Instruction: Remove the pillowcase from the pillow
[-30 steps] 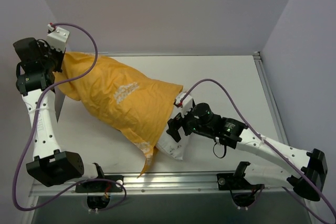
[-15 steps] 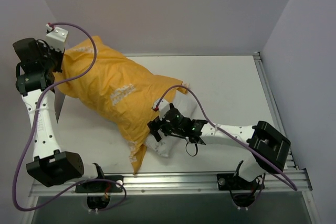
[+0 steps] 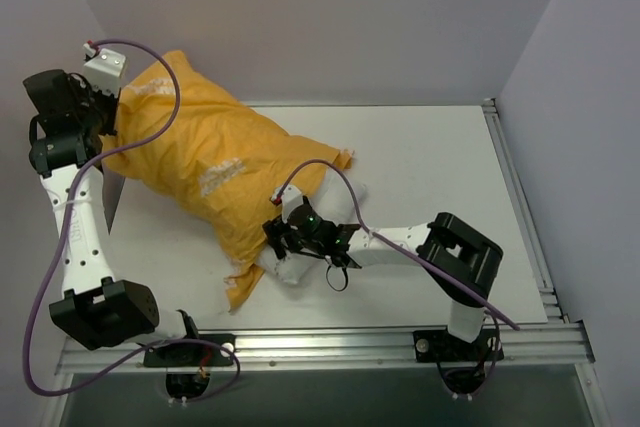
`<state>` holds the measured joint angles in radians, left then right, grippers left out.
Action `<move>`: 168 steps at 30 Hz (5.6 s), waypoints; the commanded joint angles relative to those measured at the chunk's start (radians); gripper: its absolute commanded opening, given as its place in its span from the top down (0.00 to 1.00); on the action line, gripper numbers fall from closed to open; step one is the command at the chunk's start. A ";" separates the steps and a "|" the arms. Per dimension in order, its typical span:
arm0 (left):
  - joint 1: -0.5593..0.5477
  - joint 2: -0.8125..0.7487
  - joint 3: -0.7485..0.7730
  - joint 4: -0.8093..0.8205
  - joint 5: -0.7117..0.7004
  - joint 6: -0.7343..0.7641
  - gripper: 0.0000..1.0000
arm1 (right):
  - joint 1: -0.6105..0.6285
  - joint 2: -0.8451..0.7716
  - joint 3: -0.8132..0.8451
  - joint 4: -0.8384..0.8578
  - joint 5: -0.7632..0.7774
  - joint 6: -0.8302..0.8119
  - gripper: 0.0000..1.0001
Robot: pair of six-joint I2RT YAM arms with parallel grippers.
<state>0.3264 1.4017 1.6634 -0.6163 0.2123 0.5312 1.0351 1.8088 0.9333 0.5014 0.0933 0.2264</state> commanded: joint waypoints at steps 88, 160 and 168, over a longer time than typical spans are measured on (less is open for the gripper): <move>0.017 -0.035 0.191 0.237 0.075 -0.189 0.98 | -0.029 0.053 0.378 -0.423 0.318 -0.515 0.17; -0.833 0.099 -0.264 -0.002 -0.412 -0.165 0.98 | -0.622 -0.569 -0.343 -0.131 -0.165 0.255 1.00; -0.705 0.043 -0.369 0.046 -0.396 -0.080 0.98 | -0.906 -0.727 -0.358 -0.303 -0.176 0.232 1.00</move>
<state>-0.4904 1.5097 1.3144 -0.5346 -0.0475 0.3542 0.2832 1.1534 0.5915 0.3557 -0.2501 0.4530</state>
